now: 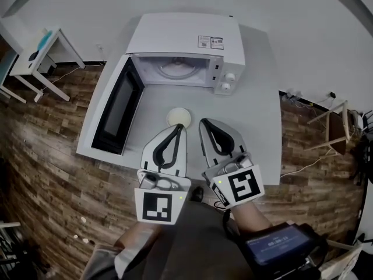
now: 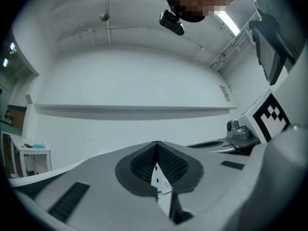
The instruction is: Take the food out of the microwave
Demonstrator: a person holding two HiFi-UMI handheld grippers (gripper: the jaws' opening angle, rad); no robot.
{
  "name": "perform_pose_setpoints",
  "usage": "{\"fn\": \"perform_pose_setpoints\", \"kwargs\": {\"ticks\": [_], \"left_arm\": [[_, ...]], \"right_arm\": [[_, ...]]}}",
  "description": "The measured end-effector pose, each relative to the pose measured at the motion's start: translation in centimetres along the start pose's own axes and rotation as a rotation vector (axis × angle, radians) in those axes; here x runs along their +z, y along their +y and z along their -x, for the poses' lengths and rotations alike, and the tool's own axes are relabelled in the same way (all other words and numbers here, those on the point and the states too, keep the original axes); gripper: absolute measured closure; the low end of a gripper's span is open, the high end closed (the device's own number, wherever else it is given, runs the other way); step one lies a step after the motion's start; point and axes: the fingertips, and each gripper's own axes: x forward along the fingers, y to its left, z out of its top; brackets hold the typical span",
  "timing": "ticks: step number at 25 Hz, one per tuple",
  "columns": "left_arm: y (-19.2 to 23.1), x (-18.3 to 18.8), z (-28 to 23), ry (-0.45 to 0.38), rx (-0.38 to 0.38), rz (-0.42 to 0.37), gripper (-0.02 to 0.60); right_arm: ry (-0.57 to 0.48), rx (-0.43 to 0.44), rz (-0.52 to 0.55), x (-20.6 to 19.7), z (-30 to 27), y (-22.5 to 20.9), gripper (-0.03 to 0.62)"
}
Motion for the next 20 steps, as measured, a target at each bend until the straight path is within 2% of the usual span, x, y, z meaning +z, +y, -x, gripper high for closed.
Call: {"fn": "perform_pose_setpoints", "kwargs": {"ticks": [4,20], "left_arm": [[-0.1,0.8,0.4,-0.028,0.006,-0.001,0.575],[-0.1,0.9,1.0,-0.043,0.018,0.007,0.575]], "right_arm": [[-0.018,0.0,0.026,0.8,0.6,0.8,0.586],[-0.017,0.016,0.038,0.7,1.1,1.6,0.586]]}}
